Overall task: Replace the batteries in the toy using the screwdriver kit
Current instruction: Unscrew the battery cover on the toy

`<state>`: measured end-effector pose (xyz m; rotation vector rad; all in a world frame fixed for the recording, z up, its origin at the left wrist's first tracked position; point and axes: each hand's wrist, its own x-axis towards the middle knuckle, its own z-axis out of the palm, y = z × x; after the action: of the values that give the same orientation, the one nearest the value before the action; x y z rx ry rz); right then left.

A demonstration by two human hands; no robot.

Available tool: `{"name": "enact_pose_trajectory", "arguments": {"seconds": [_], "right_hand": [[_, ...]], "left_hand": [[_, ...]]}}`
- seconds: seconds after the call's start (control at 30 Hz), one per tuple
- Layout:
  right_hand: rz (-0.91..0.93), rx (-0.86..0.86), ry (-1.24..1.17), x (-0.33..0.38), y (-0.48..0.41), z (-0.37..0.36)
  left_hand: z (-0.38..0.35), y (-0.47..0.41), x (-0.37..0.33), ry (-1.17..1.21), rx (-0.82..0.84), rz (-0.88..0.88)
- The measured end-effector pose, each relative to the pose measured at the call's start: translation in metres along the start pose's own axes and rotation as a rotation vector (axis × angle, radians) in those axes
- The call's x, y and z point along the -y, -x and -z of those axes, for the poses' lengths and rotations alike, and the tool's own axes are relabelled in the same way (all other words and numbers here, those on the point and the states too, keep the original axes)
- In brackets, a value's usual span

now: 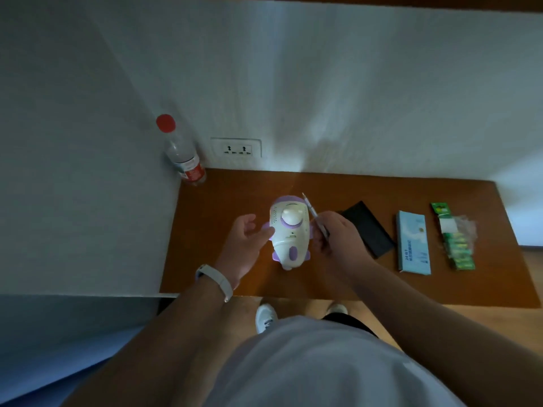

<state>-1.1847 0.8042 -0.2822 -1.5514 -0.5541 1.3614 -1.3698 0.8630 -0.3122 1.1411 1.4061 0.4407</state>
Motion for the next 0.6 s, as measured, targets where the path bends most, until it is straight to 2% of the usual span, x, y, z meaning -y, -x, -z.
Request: {"name": "enact_pose_trajectory", "arguments": {"seconds": [0.13, 0.33, 0.6], "right_hand": [[-0.093, -0.115, -0.11, 0.0, -0.01, -0.007], [-0.183, -0.19, -0.367, -0.001, -0.023, -0.012], [-0.217, -0.178, -0.382, -0.004, -0.034, -0.009]], "left_hand": [[-0.008, -0.014, 0.01, 0.175, 0.161, 0.107], [-0.012, -0.036, 0.018, 0.281, 0.398, 0.097], [-0.017, -0.048, 0.021, 0.313, 0.416, 0.109]]}}
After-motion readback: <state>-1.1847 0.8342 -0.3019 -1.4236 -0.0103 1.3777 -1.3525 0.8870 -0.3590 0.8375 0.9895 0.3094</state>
